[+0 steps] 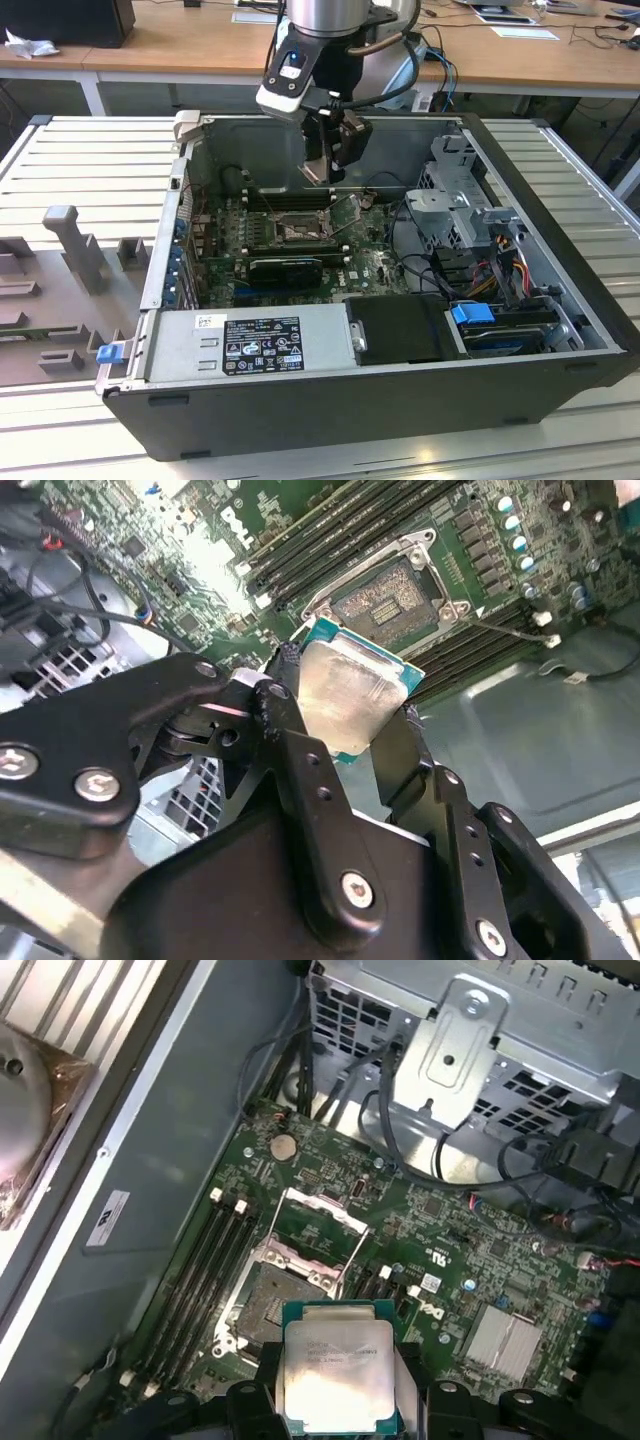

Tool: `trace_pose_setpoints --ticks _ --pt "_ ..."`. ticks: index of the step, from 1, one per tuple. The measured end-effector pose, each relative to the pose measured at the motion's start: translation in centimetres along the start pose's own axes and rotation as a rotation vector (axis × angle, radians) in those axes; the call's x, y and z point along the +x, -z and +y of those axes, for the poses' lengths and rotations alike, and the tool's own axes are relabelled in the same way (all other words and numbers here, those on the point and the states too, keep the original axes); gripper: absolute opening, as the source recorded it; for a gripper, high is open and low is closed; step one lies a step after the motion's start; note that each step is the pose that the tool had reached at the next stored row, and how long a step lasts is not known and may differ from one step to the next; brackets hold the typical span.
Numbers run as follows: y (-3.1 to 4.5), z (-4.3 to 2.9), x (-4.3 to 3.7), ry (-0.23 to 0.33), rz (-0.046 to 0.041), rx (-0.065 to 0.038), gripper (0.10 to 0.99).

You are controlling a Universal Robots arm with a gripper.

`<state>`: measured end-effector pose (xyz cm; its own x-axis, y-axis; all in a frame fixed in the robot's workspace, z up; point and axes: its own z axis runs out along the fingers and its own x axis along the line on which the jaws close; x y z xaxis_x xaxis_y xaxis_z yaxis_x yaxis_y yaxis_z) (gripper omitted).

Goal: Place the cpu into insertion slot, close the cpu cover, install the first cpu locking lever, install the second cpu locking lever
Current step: 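Place the cpu into insertion slot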

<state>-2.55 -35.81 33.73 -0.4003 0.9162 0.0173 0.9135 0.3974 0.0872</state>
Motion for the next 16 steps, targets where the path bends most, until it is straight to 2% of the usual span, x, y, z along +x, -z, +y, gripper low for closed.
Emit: trace_pose_setpoints --ticks 5,16 --pt "-0.11 -0.01 0.0 -0.101 -0.0089 -0.002 0.529" --pt "-0.28 -0.02 -0.01 -0.221 -0.0193 -0.004 0.529"
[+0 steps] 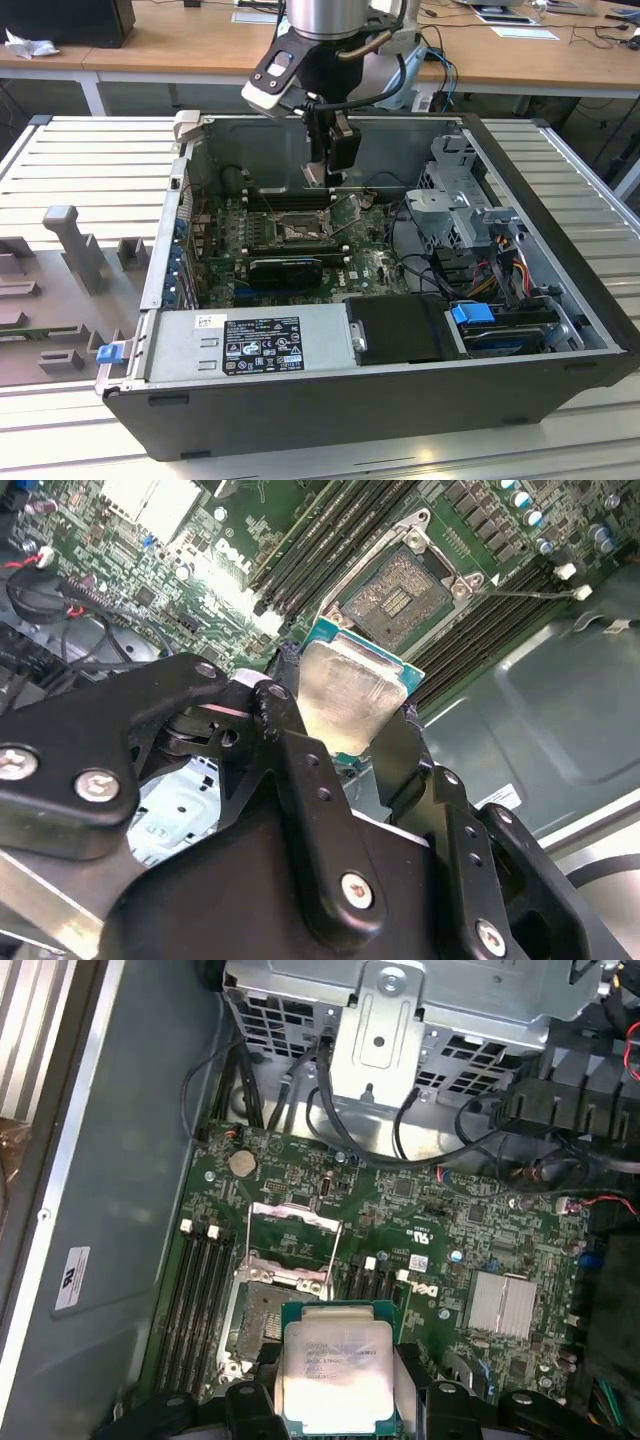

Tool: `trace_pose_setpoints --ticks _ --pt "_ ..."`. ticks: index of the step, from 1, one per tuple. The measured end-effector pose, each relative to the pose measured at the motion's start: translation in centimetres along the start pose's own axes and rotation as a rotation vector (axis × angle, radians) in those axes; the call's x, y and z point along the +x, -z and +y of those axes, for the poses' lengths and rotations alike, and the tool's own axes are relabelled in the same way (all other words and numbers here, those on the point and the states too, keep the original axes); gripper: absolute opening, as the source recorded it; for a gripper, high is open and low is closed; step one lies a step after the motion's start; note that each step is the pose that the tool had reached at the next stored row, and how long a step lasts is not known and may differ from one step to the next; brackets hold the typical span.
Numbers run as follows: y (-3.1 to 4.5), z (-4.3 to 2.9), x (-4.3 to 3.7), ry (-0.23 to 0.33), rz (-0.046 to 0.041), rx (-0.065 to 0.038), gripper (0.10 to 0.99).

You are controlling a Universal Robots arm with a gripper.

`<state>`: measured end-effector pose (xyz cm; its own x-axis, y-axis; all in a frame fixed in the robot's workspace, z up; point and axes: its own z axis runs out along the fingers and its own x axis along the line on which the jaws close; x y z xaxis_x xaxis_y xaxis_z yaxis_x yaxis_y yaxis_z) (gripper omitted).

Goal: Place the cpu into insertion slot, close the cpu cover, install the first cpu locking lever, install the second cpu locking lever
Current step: 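Place the cpu into insertion slot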

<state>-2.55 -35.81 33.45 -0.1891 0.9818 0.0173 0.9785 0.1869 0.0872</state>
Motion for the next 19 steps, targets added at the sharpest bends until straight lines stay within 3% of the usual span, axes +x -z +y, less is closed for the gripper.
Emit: trace_pose_setpoints --ticks 8,13,15,19 --pt "-0.12 -0.01 0.0 -0.087 -0.0076 -0.002 0.529" --pt "-0.36 -0.03 0.0 -0.201 -0.0176 -0.003 0.529" --pt "-0.43 -0.04 -0.01 -0.218 -0.0192 -0.004 0.529" --pt "-1.2 -0.12 -0.02 -0.247 -0.0215 -0.004 0.529"
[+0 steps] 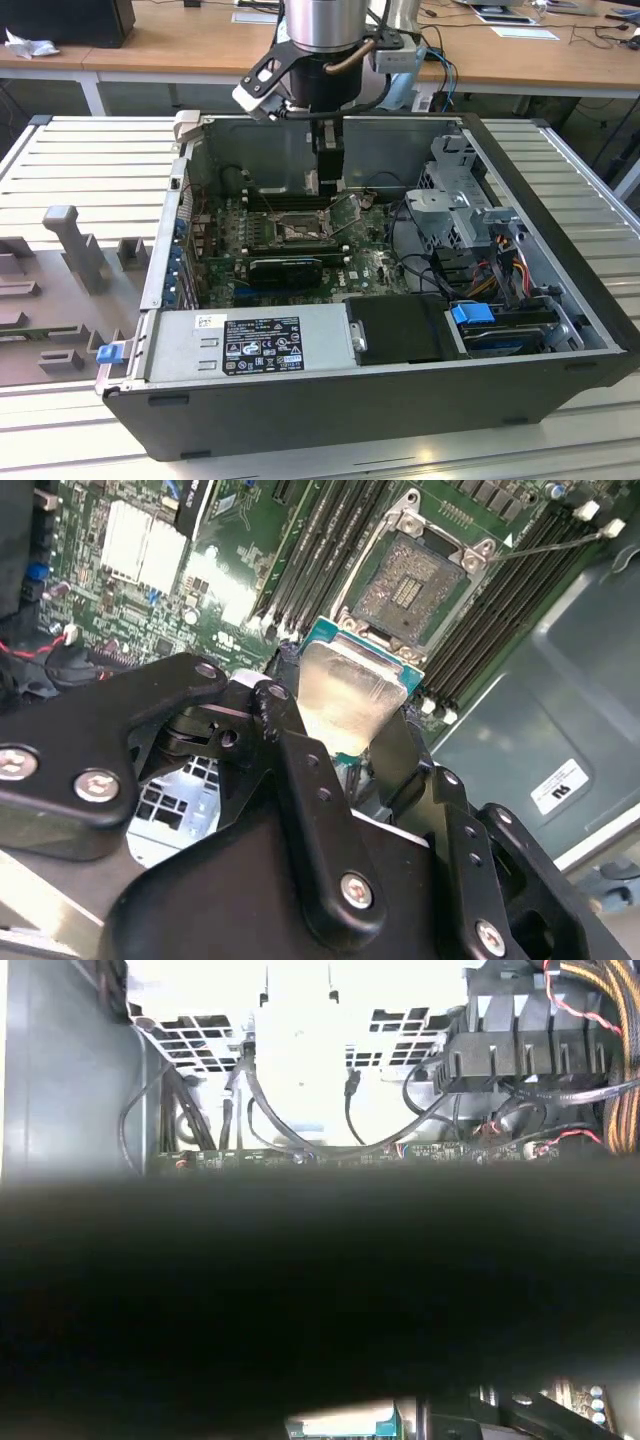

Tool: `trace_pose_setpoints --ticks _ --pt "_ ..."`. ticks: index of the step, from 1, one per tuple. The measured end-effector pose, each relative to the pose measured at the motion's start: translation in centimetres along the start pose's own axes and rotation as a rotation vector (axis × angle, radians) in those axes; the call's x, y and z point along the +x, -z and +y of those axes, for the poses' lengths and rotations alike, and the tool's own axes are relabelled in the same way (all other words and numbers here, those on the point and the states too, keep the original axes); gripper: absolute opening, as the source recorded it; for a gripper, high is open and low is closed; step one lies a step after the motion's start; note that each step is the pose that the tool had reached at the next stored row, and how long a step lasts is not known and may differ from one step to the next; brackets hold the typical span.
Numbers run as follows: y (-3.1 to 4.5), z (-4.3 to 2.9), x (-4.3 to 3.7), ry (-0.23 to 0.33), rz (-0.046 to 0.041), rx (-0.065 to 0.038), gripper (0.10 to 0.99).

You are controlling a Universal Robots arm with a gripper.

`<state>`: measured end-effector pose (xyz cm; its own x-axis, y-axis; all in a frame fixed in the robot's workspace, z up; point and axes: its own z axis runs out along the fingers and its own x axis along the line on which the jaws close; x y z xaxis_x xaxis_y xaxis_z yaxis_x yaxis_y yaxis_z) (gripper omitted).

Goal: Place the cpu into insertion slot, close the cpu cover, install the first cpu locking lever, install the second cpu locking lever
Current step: 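Place the cpu into insertion slot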

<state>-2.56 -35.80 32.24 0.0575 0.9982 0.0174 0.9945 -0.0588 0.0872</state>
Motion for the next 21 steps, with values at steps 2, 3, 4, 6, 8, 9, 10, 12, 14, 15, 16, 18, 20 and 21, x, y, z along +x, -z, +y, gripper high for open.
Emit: trace_pose_setpoints --ticks 2,3,4,6,8,9,10,12,14,15,16,18,20,21 --pt "-0.67 -0.06 -0.01 -0.019 -0.0017 -0.001 0.529" --pt "-0.97 -0.09 -0.02 -0.019 -0.0017 -0.002 0.529" --pt "-1.27 -0.13 -0.03 -0.015 -0.0013 -0.002 0.529" --pt "-1.65 -0.19 -0.03 0.018 0.0025 -0.001 0.529" --pt "-2.53 -0.28 -0.05 0.038 0.0053 0.0 0.529" --pt "-2.7 -0.34 -0.06 0.038 0.0054 -0.001 0.529" --pt "-2.87 -0.48 -0.07 0.039 0.0053 -0.001 0.529" --pt "-3.43 -1.11 -0.11 0.041 0.0057 -0.001 0.529" --pt "-4.11 -1.56 0.01 0.049 0.0062 0.0 0.529" --pt "-4.43 -1.67 0.17 0.053 0.0065 0.0 0.529" --pt "-4.8 -1.8 0.34 0.058 0.0072 0.0 0.529" --pt "-5.51 -2.07 0.78 0.062 0.0075 0.0 0.529" --pt "-6.13 -2.28 1.25 0.063 0.0076 0.0 0.529" --pt "-6.52 -2.39 1.56 0.063 0.0075 0.0 0.529"
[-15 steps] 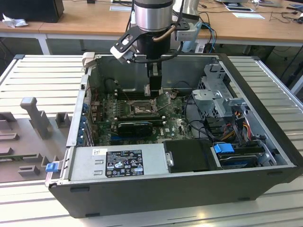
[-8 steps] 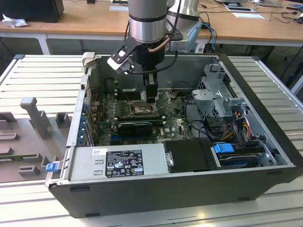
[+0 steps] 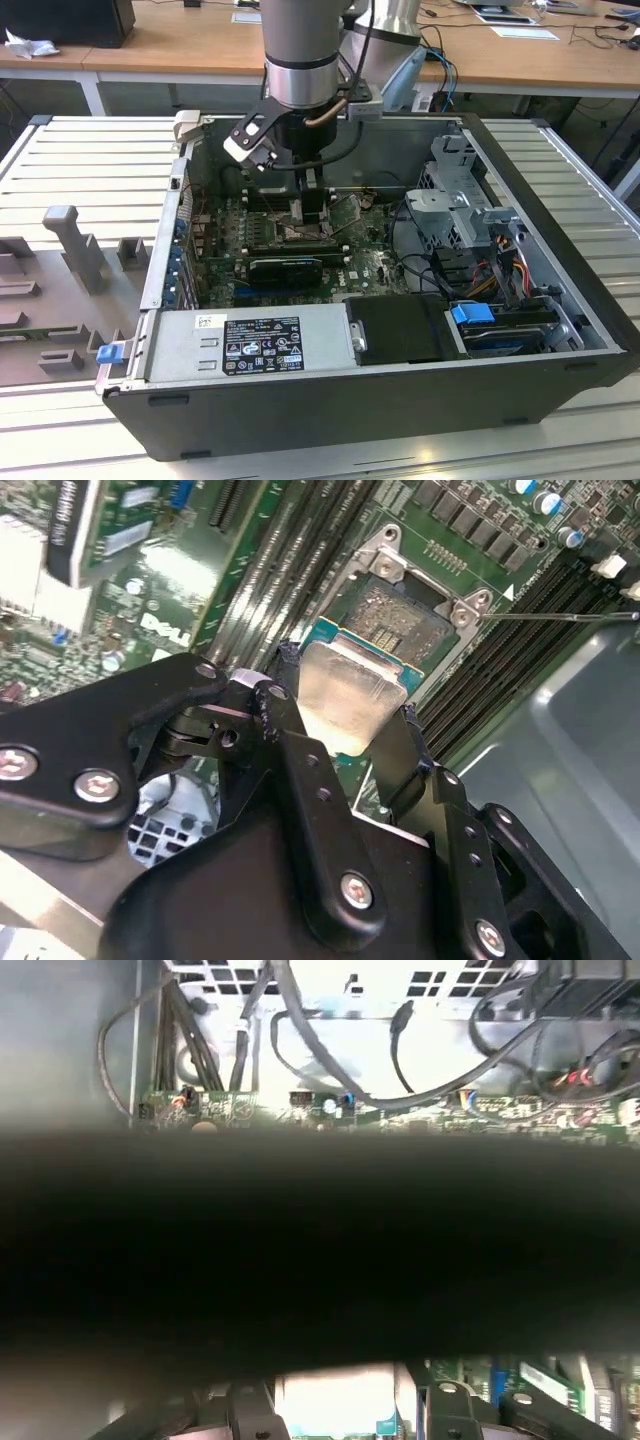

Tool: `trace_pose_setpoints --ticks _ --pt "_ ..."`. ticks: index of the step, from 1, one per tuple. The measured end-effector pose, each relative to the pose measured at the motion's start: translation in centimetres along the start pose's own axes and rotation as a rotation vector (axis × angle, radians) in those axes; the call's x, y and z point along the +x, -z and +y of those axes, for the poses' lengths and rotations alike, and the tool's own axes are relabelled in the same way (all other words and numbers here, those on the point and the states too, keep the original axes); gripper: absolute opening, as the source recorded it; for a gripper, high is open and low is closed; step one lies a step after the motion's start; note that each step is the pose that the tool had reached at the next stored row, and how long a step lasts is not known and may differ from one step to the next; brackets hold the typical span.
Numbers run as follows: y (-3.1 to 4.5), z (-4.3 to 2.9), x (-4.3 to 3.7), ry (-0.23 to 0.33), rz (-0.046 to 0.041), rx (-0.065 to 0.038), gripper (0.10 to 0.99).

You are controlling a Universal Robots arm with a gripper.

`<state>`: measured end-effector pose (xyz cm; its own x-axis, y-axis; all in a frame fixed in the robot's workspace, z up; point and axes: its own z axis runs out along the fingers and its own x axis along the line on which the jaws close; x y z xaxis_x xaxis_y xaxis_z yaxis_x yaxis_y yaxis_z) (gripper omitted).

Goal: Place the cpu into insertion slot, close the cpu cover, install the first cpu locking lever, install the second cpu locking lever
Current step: 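Place the cpu into insertion slot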

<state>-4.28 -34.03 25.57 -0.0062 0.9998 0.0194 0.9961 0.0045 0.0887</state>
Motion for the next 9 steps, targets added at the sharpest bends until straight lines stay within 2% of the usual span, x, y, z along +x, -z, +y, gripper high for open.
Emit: trace_pose_setpoints --ticks 2,5,7,9 --pt "-0.45 -0.1 0.33 0.001 0.0003 0.0 0.529" --pt "-1.6 -0.38 1.04 0.005 0.0005 0.0 0.529" --pt "-1.97 -0.48 1.22 0.006 0.0006 0.0 0.529" --pt "-2.65 -0.67 1.42 0.008 0.0008 0.0 0.529"
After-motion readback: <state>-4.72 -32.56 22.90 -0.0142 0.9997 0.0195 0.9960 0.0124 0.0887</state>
